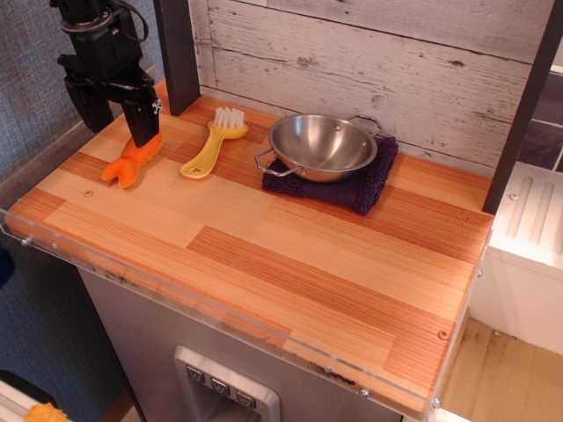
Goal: Pick up the pot and place it in front of the purple cloth
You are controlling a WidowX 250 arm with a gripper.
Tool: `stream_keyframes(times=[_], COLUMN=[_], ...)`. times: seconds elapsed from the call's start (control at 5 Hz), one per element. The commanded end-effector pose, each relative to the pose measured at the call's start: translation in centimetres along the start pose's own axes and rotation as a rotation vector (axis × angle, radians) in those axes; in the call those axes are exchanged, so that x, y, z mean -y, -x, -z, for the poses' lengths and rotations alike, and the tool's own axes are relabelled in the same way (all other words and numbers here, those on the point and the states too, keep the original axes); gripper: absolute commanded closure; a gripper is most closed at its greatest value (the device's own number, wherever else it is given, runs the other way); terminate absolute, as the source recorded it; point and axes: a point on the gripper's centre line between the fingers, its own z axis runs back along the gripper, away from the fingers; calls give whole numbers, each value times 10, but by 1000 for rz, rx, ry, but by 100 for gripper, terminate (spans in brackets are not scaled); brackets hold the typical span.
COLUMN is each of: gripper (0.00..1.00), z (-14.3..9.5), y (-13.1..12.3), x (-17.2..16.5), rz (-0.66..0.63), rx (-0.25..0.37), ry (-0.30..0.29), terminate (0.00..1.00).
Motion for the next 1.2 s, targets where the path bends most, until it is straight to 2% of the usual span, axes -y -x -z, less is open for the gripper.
stream_keyframes(times=[0.0, 0.4, 0.6, 0.8, 1.0], gripper=[0, 0, 0, 0, 0], z=[0, -5, -30, -53, -55], y=[0, -21, -27, -25, -36], x=[0, 77, 128, 168, 159], rz=[0, 193, 371, 416, 274], rx=[0, 34, 97, 141, 134], ry=[0, 43, 57, -24, -47], terminate=[0, 0, 0, 0, 0])
